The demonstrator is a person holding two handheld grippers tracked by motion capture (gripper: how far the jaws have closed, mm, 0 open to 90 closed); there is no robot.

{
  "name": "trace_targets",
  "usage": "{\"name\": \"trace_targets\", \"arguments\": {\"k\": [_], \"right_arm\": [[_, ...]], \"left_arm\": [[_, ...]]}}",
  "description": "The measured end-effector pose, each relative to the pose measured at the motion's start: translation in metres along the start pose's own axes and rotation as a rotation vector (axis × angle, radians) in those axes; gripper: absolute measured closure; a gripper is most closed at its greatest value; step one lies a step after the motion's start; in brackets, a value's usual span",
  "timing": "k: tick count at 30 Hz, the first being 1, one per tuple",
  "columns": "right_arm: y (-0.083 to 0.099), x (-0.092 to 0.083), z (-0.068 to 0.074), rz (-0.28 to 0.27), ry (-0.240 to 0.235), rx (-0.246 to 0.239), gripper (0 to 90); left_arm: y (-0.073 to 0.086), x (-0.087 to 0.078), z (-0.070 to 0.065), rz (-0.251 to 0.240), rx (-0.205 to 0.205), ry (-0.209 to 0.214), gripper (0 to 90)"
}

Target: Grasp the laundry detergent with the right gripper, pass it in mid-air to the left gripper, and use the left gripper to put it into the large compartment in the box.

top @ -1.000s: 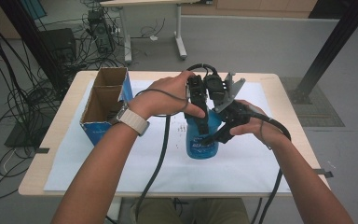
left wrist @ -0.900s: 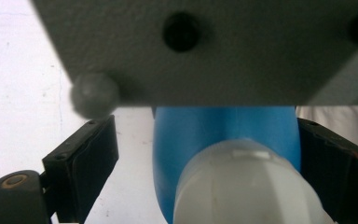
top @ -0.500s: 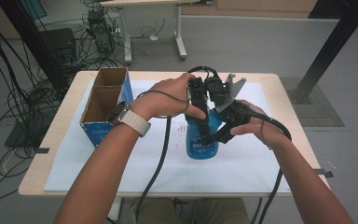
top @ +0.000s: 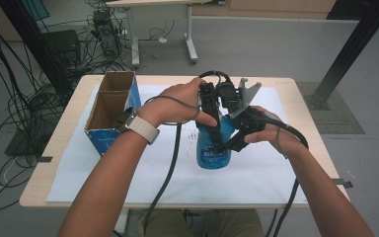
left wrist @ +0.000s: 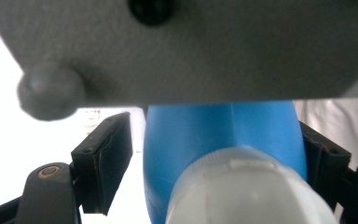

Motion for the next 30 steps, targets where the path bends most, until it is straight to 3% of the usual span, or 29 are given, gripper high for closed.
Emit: {"name": "trace_targets", "arguments": {"k": [19,30], "right_arm": [[0.0008,0.0004,0.0001,-0.006,-0.007,0.007,43.8],[0.0016,0.0009,-0.0001,-0.005,-0.009,0.009,43.8]], "left_arm": [[0.0011,0.0016,-0.0017,-0.009,0.011,0.039,37.0],[0.0020,0.0030,-0.0020,-0.008,0.016,0.038,37.7]]}}
Point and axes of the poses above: each handheld gripper's, and its own axes: x roughly forward along the jaws, y roughly out of its underside, z roughly to its left, the point moved 4 cm from there along x, roughly forward along the jaws, and after that the axes turned 8 degrees about x, right-handed, at the moved point
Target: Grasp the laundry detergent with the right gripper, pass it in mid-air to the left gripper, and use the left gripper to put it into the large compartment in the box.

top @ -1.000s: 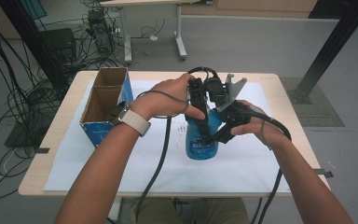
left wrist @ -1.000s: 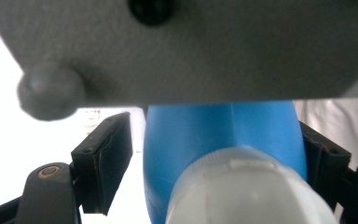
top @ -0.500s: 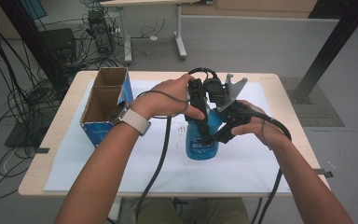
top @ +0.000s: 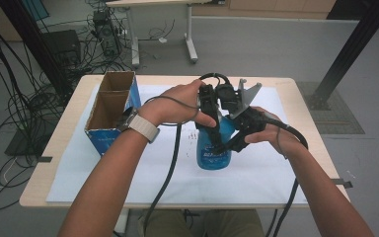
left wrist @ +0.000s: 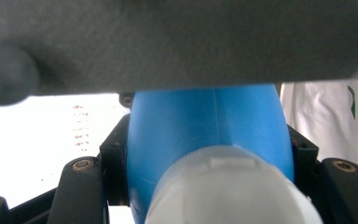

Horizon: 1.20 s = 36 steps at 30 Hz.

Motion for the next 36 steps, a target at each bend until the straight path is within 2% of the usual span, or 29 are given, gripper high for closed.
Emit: {"name": "trace_targets", "arguments": {"k": [8,36], "right_arm": [[0.0017,-0.0010,-0.0001,0.004,0.006,0.004,43.8],[0.0028,-0.0017,0.0005,0.019,0.011,-0.005,43.8]], "left_arm": [[-0.0011,0.0016,0.0004,0.002,0.008,-0.016,37.8],[-0.0010,0.0031,-0.0015,0.001,-0.001,-0.017,37.8]]}}
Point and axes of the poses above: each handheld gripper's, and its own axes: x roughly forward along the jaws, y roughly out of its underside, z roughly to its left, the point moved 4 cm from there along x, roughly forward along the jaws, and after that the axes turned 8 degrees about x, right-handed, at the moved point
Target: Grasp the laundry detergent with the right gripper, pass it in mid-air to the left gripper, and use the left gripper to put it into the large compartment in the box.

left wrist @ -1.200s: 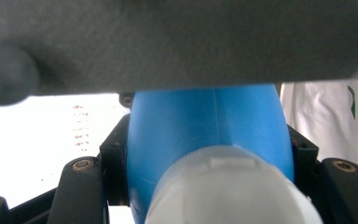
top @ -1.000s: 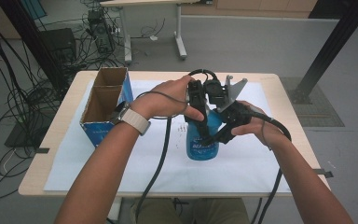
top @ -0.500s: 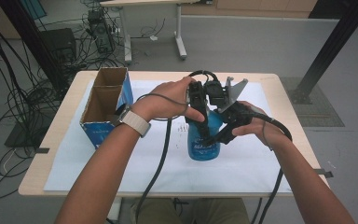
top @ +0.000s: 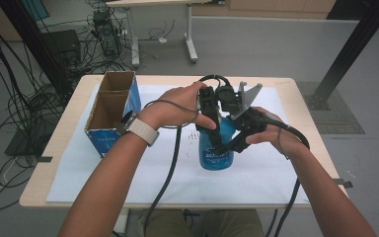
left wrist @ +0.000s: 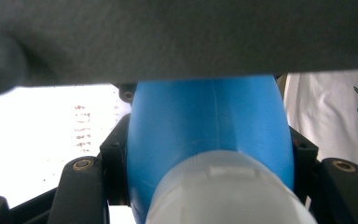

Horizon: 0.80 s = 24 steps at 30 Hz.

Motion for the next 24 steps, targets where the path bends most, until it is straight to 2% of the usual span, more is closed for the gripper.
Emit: {"name": "trace_targets", "arguments": {"k": [24], "right_arm": [[-0.0005,-0.0015,0.0011,0.004,0.003,-0.004,43.8]], "left_arm": [[-0.0001,-0.0008,-0.0009,-0.009,-0.004,-0.003,37.7]]}}
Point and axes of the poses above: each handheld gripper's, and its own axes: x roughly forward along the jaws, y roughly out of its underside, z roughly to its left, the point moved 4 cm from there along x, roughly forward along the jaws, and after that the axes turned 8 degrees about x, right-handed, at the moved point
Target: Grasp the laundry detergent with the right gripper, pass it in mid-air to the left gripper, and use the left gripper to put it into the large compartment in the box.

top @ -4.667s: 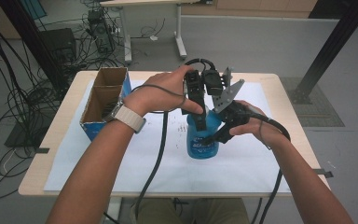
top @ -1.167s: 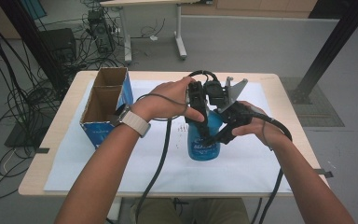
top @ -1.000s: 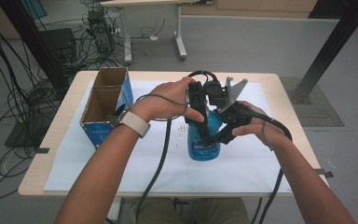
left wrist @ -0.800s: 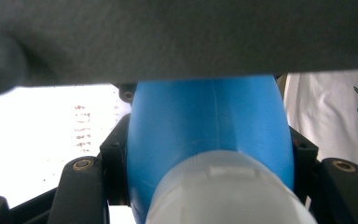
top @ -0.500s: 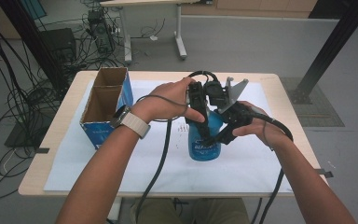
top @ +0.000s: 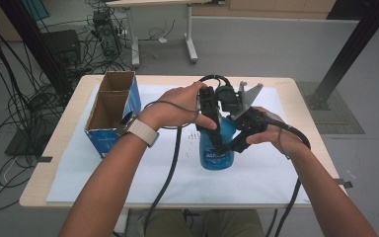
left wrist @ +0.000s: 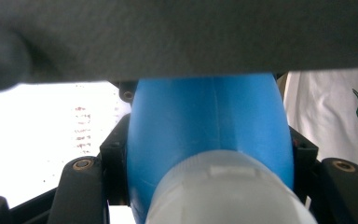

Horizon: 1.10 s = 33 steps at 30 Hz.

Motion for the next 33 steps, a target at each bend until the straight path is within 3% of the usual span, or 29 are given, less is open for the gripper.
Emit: {"name": "trace_targets", "arguments": {"k": [33], "right_arm": [[0.0033,0.0008,-0.0002,-0.006,-0.002,-0.008,43.7]], "left_arm": [[-0.0005,0.0023,-0.0010,0.005,-0.001,-0.010,37.8]]}}
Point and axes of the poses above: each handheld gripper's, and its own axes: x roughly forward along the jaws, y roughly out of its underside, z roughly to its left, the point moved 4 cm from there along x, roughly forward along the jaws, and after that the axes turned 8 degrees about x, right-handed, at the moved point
